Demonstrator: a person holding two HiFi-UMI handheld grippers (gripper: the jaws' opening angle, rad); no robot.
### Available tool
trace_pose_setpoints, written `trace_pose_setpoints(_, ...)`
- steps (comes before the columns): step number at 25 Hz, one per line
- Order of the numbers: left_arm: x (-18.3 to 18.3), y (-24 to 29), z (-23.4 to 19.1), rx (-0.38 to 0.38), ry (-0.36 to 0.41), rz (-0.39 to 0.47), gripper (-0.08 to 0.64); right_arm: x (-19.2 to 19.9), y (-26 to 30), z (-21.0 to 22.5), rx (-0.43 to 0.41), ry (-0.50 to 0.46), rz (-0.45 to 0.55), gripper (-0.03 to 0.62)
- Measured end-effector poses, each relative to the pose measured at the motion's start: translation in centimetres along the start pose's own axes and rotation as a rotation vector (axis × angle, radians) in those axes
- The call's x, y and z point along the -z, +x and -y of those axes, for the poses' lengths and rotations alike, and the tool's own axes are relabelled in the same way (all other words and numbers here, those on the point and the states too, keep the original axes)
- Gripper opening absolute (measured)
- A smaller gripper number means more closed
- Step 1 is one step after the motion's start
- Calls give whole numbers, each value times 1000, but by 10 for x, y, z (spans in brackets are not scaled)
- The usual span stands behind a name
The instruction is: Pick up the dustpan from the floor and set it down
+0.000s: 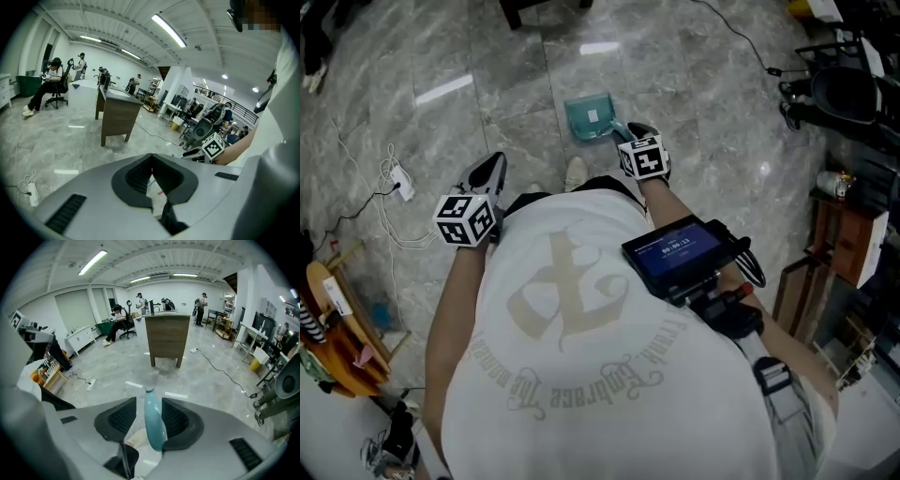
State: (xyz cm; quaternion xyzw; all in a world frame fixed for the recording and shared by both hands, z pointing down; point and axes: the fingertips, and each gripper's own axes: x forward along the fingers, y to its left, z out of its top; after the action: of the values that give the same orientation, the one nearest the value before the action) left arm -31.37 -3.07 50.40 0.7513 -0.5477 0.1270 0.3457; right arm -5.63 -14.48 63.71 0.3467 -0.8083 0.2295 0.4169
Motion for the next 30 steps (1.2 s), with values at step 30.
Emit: trace_pose_setpoints(30, -30, 69, 45, 313, 234, -88, 11, -87, -132, -35, -7, 208, 421, 26)
